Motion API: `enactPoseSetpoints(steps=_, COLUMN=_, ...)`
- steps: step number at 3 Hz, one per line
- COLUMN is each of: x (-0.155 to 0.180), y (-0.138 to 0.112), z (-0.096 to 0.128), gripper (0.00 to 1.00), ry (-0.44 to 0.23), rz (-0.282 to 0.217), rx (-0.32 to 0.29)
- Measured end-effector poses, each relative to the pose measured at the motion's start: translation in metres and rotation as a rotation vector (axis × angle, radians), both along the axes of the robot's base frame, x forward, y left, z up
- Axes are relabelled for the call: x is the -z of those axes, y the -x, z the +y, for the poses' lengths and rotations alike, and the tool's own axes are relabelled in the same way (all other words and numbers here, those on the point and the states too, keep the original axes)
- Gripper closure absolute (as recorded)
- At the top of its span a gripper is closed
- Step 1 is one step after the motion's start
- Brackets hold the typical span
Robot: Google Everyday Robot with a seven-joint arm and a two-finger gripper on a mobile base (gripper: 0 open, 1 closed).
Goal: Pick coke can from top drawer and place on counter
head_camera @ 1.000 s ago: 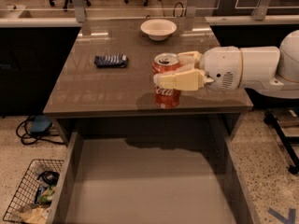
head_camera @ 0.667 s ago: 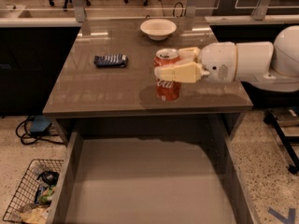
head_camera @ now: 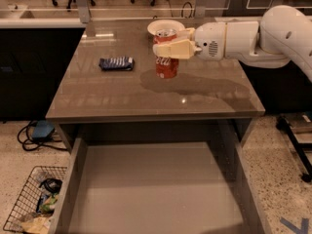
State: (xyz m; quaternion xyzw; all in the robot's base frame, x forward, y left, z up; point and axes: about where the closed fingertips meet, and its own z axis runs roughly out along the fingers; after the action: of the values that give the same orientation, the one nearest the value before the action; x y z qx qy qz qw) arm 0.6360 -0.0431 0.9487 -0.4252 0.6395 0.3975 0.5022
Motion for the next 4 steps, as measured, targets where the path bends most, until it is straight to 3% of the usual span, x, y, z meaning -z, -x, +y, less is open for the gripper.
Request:
enactPoseSetpoints(steps=1, x=0.015, y=-0.033, z=0.011, gripper=1.00, ry=-0.057, rz=0.000, rx=0.013)
enactPoseSetpoints(steps=3, x=0.052, y=-0.045, z=0.031, gripper=1.00, ry=-0.095, rz=0.006, rx=0.009)
enactPoseSetpoints(steps=4, x=0.053, y=-0.045, z=0.034, gripper=0.85, ry=-0.096, rz=0.004, rx=0.005)
